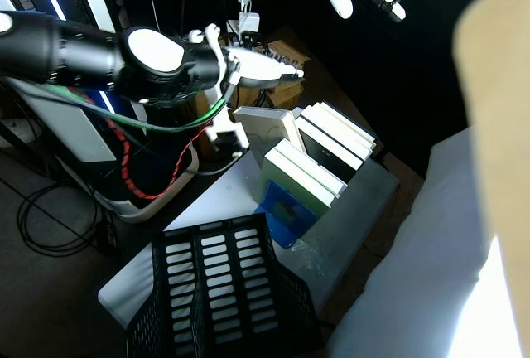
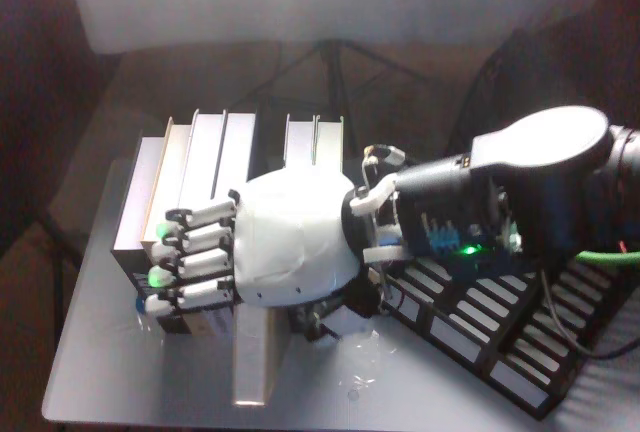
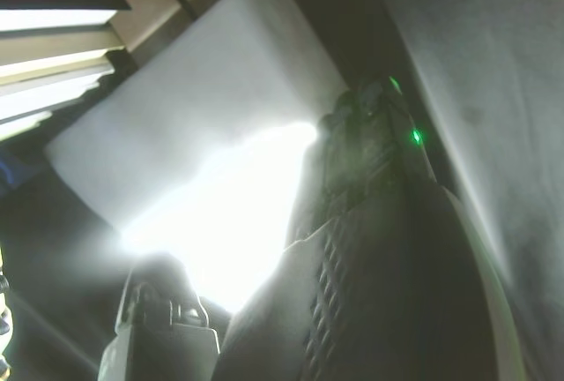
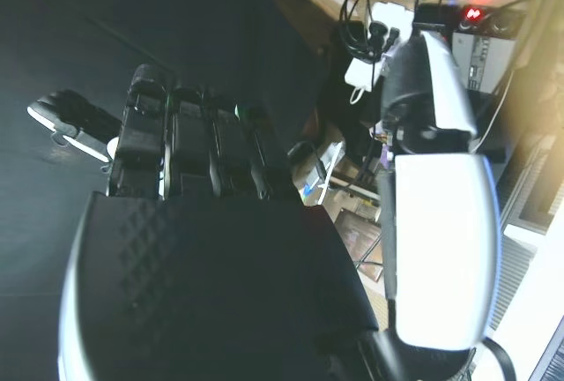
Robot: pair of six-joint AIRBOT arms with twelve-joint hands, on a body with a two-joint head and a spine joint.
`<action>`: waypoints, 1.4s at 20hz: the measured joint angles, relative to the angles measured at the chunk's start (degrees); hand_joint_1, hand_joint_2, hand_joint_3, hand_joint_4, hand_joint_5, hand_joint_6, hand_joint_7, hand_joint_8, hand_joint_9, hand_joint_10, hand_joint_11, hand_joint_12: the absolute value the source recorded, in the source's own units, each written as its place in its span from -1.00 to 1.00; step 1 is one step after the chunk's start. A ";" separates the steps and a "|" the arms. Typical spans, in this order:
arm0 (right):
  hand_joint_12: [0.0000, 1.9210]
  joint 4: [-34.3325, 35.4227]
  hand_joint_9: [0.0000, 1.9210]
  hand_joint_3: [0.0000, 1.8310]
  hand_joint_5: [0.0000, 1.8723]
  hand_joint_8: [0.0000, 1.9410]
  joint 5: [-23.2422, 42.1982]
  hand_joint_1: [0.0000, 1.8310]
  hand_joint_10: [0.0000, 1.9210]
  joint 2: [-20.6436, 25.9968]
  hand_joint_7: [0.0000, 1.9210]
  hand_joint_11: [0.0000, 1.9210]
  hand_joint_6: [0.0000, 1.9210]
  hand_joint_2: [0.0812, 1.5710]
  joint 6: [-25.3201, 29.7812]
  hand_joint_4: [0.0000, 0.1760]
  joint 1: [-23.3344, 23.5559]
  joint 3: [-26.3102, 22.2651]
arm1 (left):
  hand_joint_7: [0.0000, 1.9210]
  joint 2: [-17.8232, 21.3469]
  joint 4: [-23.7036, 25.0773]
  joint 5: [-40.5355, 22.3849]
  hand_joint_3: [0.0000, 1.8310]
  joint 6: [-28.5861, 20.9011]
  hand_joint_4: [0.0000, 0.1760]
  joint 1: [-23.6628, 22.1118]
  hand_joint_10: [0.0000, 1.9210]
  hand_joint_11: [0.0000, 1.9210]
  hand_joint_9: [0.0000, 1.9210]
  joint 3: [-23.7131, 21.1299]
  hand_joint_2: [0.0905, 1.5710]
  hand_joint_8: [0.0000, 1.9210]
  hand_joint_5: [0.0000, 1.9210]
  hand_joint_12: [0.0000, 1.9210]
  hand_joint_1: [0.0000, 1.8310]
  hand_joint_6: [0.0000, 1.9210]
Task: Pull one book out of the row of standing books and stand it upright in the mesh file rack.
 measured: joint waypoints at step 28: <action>-0.99 -1.64 -0.94 -0.99 -0.97 -0.97 -4.76 0.15 -0.97 -6.78 -0.91 -0.99 -0.99 0.21 -2.71 -0.59 -5.46 5.46 | -1.00 -0.42 -0.17 -1.11 -0.99 -0.94 -1.00 0.52 -1.00 -1.00 -1.00 0.70 0.65 -1.00 -1.00 -1.00 -0.83 -1.00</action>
